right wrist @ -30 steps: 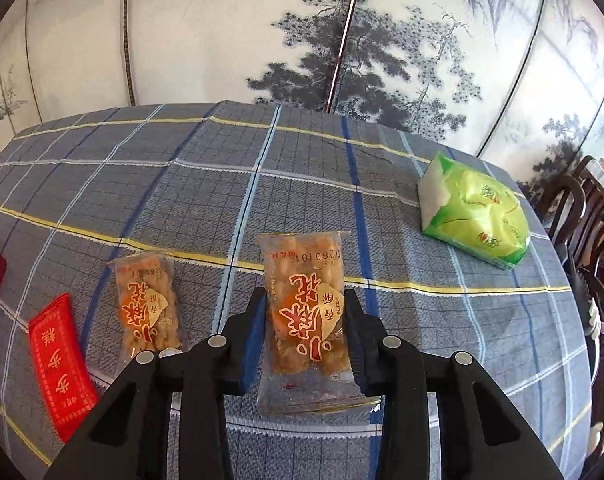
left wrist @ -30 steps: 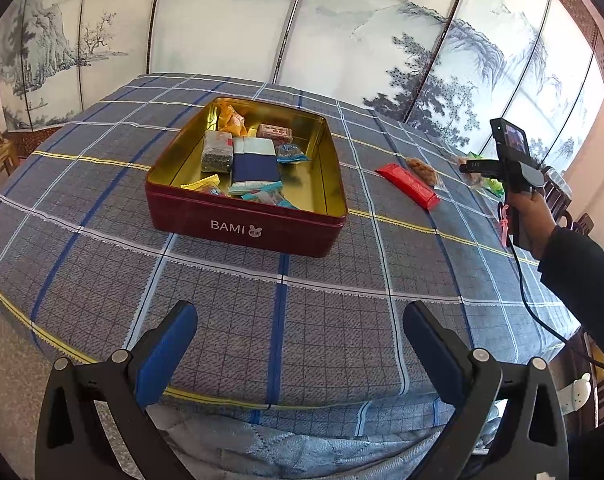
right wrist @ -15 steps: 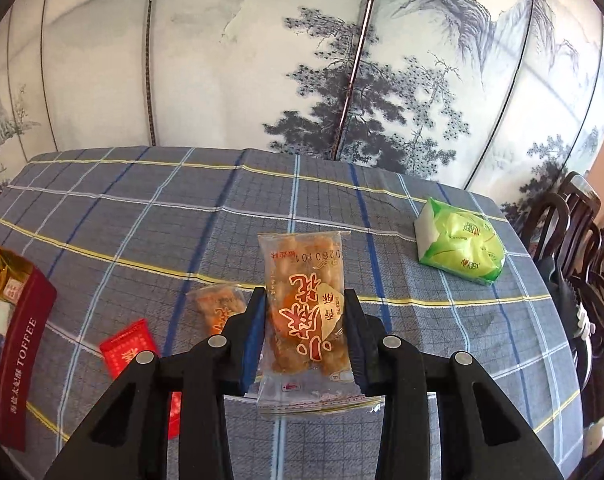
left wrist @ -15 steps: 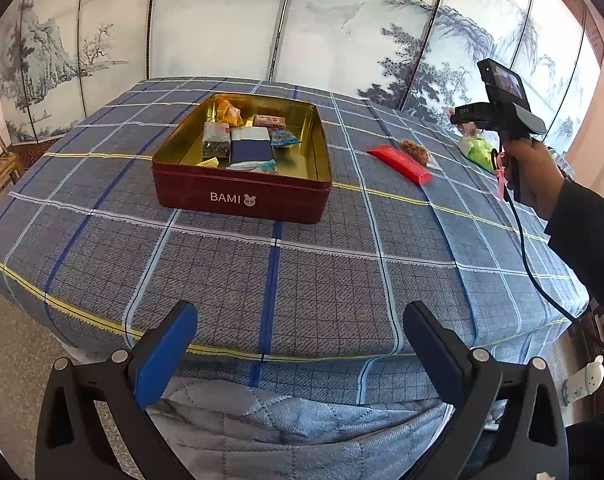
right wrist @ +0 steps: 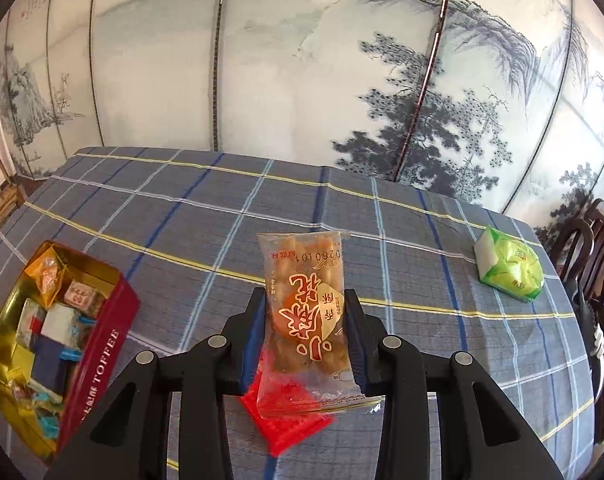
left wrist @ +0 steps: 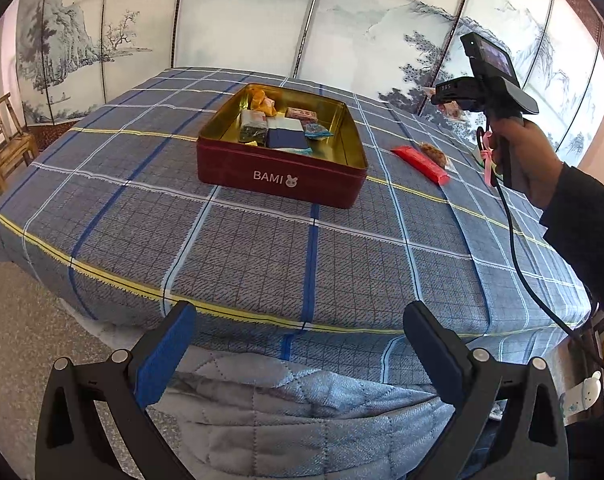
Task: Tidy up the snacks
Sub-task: 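Carry the cookie packet with the right gripper over the gold tin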
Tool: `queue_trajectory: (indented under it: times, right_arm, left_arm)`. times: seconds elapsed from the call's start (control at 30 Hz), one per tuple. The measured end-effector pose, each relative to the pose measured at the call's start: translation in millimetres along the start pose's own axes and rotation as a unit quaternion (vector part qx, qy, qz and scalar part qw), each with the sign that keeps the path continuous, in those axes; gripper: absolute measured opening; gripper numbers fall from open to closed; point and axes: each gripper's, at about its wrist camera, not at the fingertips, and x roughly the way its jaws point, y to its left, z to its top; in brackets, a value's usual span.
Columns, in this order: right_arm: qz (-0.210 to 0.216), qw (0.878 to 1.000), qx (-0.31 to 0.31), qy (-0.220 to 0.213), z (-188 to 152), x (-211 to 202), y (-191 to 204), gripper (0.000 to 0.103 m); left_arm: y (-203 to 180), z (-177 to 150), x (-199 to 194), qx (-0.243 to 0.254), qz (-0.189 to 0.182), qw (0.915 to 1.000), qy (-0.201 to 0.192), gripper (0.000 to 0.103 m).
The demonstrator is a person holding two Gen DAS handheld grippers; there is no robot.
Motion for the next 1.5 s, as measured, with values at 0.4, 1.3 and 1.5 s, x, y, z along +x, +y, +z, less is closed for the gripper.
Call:
queue_trajectory:
  times: [0.4,1.3,1.5]
  right_arm:
    - [0.055,0.998,-0.023,0.007,-3.5,-11.0,88.0,0.038]
    - [0.11,0.989,-0.089,0.045,-67.8,-22.3,209.1,0.038]
    - [0.112,0.988,-0.095,0.049,-73.6,-22.2,212.8,0.038]
  left_arm:
    - [21.5,-7.2,-3.3,-0.029,0.005,0.9996,-0.003,0.102]
    - [50.8,-20.5,-5.5,-0.068,0.009,0.9977,-0.002,0.102]
    - [50.8,-20.8,-5.3,-0.07,0.01,0.9975,-0.002,0.102]
